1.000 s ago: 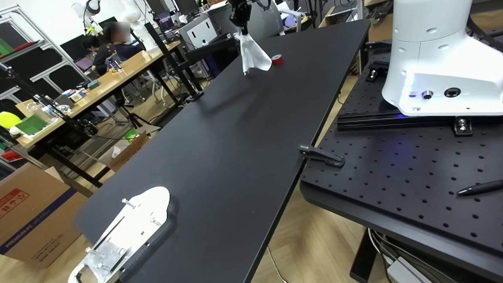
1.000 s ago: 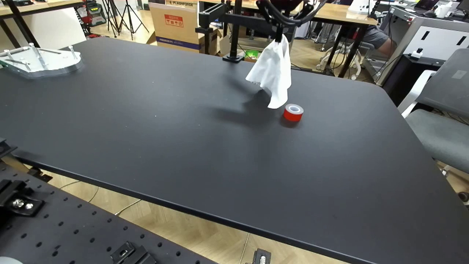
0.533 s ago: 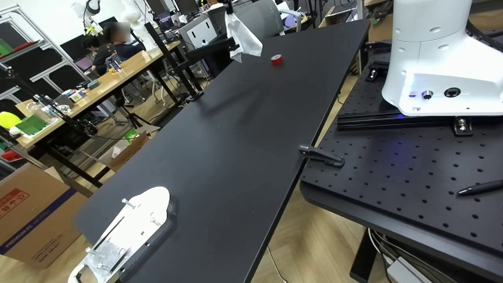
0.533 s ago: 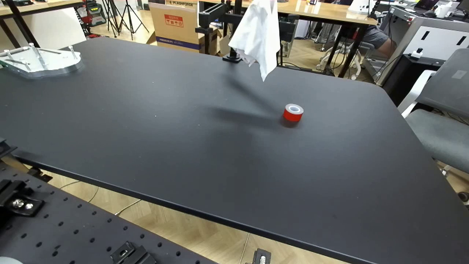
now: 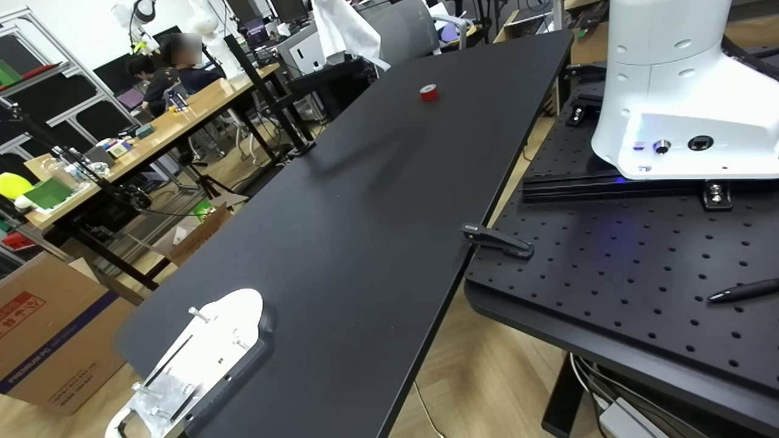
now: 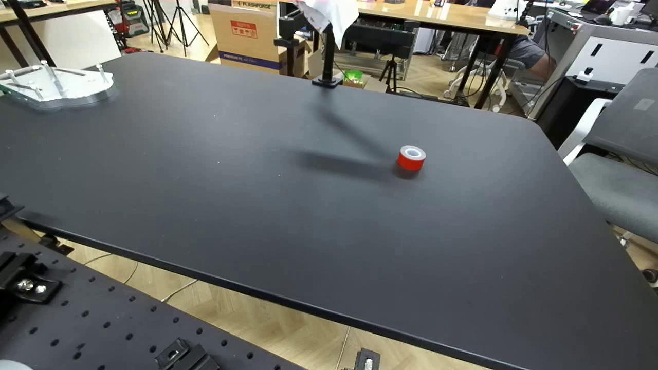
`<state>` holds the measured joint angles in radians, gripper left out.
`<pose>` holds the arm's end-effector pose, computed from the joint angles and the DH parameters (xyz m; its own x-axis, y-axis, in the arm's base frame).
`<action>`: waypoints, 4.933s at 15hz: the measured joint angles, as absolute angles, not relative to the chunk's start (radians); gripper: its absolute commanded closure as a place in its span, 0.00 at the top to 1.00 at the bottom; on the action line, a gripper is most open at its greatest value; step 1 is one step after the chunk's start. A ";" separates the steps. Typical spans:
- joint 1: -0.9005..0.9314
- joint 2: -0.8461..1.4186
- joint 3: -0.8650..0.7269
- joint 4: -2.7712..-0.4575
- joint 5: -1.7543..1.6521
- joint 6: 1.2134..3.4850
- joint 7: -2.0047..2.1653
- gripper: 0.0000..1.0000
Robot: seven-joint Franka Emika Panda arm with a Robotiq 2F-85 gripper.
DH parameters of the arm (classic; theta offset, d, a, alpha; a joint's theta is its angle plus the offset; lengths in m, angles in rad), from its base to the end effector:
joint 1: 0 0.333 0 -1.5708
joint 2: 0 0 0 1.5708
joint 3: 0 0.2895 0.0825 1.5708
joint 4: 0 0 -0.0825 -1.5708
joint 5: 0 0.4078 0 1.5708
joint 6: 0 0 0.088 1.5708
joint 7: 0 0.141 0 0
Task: Hang the cloth on the black stand
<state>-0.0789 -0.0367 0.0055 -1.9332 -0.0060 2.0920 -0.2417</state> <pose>0.5967 -0.0443 0.4518 0.9672 0.1718 0.1872 0.1649 -0.9849 0.0522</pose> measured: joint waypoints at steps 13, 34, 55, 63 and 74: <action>-0.029 0.009 0.006 -1.895 -0.020 1.901 -0.204 0.00; -0.022 0.174 0.024 -1.868 0.003 1.807 -0.300 0.00; -0.005 0.258 0.058 -1.745 -0.042 1.750 -0.389 1.00; -0.002 0.200 0.050 -1.746 -0.064 1.746 -0.389 1.00; -0.152 0.163 -0.109 -1.987 -0.047 2.277 -0.292 1.00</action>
